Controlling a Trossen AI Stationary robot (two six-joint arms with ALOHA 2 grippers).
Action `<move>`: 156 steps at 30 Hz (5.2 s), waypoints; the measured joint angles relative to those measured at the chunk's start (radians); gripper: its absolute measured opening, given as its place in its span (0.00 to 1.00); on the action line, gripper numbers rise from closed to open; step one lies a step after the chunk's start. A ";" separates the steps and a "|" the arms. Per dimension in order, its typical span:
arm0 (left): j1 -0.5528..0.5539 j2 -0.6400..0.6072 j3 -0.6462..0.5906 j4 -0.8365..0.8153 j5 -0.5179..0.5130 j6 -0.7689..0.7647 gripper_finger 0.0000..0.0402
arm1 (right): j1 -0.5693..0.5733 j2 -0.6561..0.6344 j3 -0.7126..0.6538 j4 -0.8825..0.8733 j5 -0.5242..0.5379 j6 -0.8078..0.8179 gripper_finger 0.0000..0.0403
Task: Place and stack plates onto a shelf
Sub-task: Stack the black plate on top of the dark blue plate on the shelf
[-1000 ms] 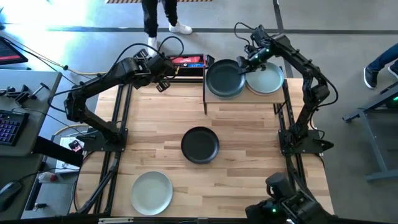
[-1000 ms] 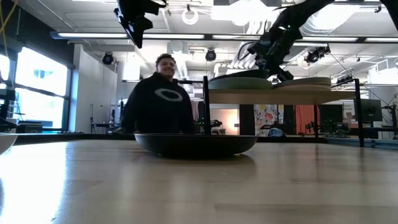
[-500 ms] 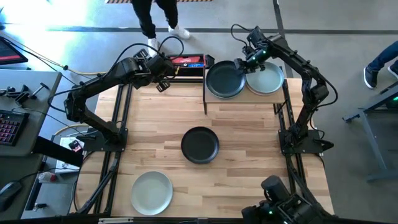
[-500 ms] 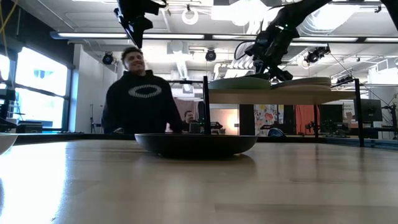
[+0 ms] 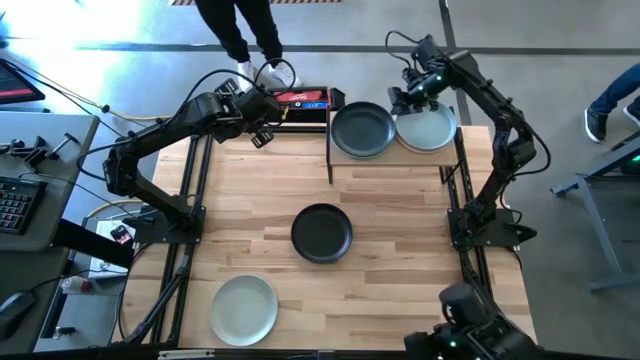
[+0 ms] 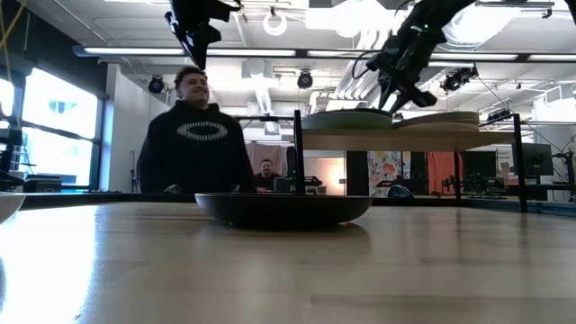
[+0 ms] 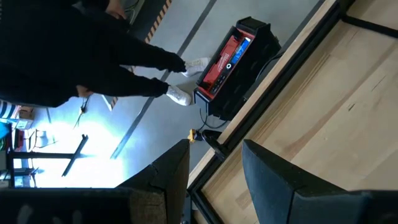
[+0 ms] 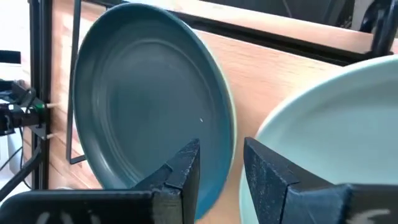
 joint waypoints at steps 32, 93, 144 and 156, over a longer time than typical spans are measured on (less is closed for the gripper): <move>-0.002 0.001 -0.134 -0.095 0.315 -0.182 0.34 | 0.711 -0.082 0.013 -0.240 0.187 0.327 0.26; -0.028 0.000 -0.291 -0.046 0.471 -0.647 0.34 | 1.106 -0.070 -0.794 0.870 0.498 0.912 0.26; -0.102 0.000 -0.292 0.012 0.483 -0.620 0.34 | 1.106 -0.142 -0.794 0.840 0.486 0.897 0.00; -0.139 0.000 -0.294 0.013 0.491 -0.583 0.34 | 1.106 -0.356 -0.794 0.759 0.502 0.870 0.00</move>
